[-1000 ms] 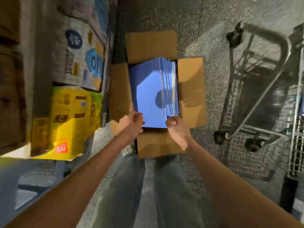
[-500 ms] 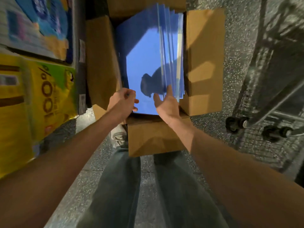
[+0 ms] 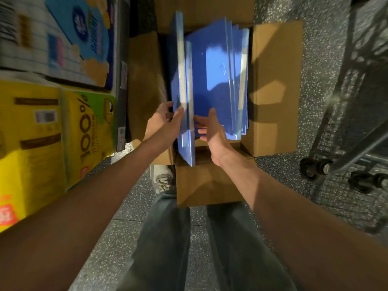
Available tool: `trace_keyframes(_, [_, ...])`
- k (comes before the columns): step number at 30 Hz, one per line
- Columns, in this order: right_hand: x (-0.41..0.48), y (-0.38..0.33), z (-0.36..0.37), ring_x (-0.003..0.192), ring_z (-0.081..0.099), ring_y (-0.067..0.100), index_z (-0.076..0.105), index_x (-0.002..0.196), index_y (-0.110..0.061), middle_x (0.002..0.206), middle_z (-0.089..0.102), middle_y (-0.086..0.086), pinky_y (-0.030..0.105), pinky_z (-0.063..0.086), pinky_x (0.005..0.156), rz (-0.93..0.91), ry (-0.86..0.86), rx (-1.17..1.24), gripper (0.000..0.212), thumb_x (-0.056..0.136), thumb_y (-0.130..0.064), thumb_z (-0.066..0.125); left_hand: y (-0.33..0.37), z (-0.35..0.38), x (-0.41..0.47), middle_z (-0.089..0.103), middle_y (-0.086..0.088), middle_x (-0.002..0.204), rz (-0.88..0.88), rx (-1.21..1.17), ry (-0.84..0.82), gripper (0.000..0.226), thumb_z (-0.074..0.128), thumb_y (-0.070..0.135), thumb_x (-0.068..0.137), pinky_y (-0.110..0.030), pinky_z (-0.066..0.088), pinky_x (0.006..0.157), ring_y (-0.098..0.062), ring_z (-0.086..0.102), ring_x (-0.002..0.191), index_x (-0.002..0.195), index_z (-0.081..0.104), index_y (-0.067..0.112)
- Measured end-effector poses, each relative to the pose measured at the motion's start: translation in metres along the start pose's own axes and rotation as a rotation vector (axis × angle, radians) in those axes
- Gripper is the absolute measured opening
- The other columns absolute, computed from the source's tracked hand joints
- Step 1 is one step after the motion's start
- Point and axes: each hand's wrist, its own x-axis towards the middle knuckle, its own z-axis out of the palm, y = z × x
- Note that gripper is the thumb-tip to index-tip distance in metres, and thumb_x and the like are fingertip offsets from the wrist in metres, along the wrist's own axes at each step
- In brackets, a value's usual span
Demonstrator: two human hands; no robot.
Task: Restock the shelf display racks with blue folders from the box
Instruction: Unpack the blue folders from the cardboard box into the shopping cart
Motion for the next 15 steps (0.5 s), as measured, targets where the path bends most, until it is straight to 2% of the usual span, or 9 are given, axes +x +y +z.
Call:
trace_keyframes(1, [-0.002, -0.002, 0.008, 0.113, 0.058, 0.021, 0.071, 0.102, -0.022, 0.117, 0.067, 0.003, 0.039, 0.039, 0.106, 0.007, -0.035, -0.006, 0.069, 0.105, -0.055, 0.011, 0.001, 0.000, 0.003, 0.060, 0.015, 0.109, -0.004, 0.001, 0.016, 0.049, 0.051, 0.054, 0.100, -0.013, 0.041, 0.060, -0.005, 0.063, 0.093, 0.140, 0.047, 0.027])
trace_keyframes(3, [-0.005, -0.001, 0.021, 0.116, 0.056, 0.021, 0.072, 0.096, -0.021, 0.129, 0.064, 0.007, 0.039, 0.036, 0.107, 0.006, -0.112, -0.006, 0.075, 0.105, -0.055, 0.007, 0.001, -0.001, 0.008, 0.057, 0.008, 0.115, -0.048, 0.042, 0.050, 0.057, 0.052, 0.055, 0.099, -0.021, 0.040, 0.061, -0.016, 0.061, 0.098, 0.143, 0.041, 0.021])
trace_keyframes(4, [-0.007, 0.001, 0.029, 0.113, 0.057, 0.021, 0.071, 0.095, -0.019, 0.128, 0.063, 0.008, 0.037, 0.037, 0.104, 0.001, -0.142, 0.013, 0.074, 0.105, -0.055, 0.007, -0.001, -0.003, 0.012, 0.058, 0.005, 0.116, -0.064, 0.066, 0.067, 0.058, 0.054, 0.054, 0.098, -0.023, 0.042, 0.062, -0.019, 0.062, 0.098, 0.143, 0.040, 0.019])
trace_keyframes(6, [-0.009, 0.003, 0.037, 0.102, 0.059, 0.018, 0.067, 0.104, -0.013, 0.114, 0.066, 0.006, 0.034, 0.041, 0.098, -0.003, -0.150, 0.081, 0.071, 0.106, -0.052, 0.008, -0.005, -0.003, 0.019, 0.062, -0.002, 0.114, -0.073, 0.108, 0.092, 0.055, 0.058, 0.050, 0.097, -0.030, 0.048, 0.064, -0.023, 0.065, 0.094, 0.137, 0.042, 0.016])
trace_keyframes(8, [-0.006, 0.006, 0.041, 0.099, 0.061, 0.018, 0.064, 0.116, -0.006, 0.106, 0.067, 0.004, 0.034, 0.044, 0.093, 0.023, -0.125, 0.136, 0.072, 0.107, -0.051, 0.010, -0.008, -0.003, 0.026, 0.063, -0.005, 0.109, -0.085, 0.175, 0.103, 0.053, 0.060, 0.048, 0.096, -0.029, 0.044, 0.056, -0.020, 0.062, 0.080, 0.132, 0.042, 0.014])
trace_keyframes(10, [0.000, 0.009, 0.038, 0.110, 0.062, 0.025, 0.061, 0.127, -0.006, 0.118, 0.067, 0.009, 0.036, 0.047, 0.093, 0.060, -0.099, 0.170, 0.071, 0.106, -0.053, 0.011, -0.006, 0.000, 0.032, 0.059, -0.004, 0.103, -0.089, 0.236, 0.089, 0.055, 0.062, 0.047, 0.095, -0.029, 0.038, 0.051, -0.017, 0.056, 0.072, 0.131, 0.039, 0.013])
trace_keyframes(13, [0.002, 0.014, 0.031, 0.114, 0.062, 0.028, 0.056, 0.134, -0.010, 0.127, 0.065, 0.011, 0.041, 0.049, 0.095, 0.088, -0.095, 0.186, 0.067, 0.106, -0.054, 0.014, -0.002, 0.002, 0.041, 0.051, -0.002, 0.102, -0.078, 0.282, 0.093, 0.061, 0.067, 0.042, 0.094, -0.031, 0.040, 0.057, -0.021, 0.055, 0.082, 0.136, 0.035, 0.011])
trace_keyframes(15, [0.001, 0.017, 0.025, 0.112, 0.063, 0.030, 0.055, 0.135, -0.010, 0.125, 0.066, 0.012, 0.042, 0.049, 0.094, 0.078, -0.097, 0.158, 0.066, 0.106, -0.053, 0.015, 0.000, 0.006, 0.043, 0.051, -0.005, 0.104, -0.073, 0.310, 0.104, 0.052, 0.065, 0.033, 0.096, -0.033, 0.041, 0.060, -0.022, 0.053, 0.084, 0.133, 0.036, 0.009])
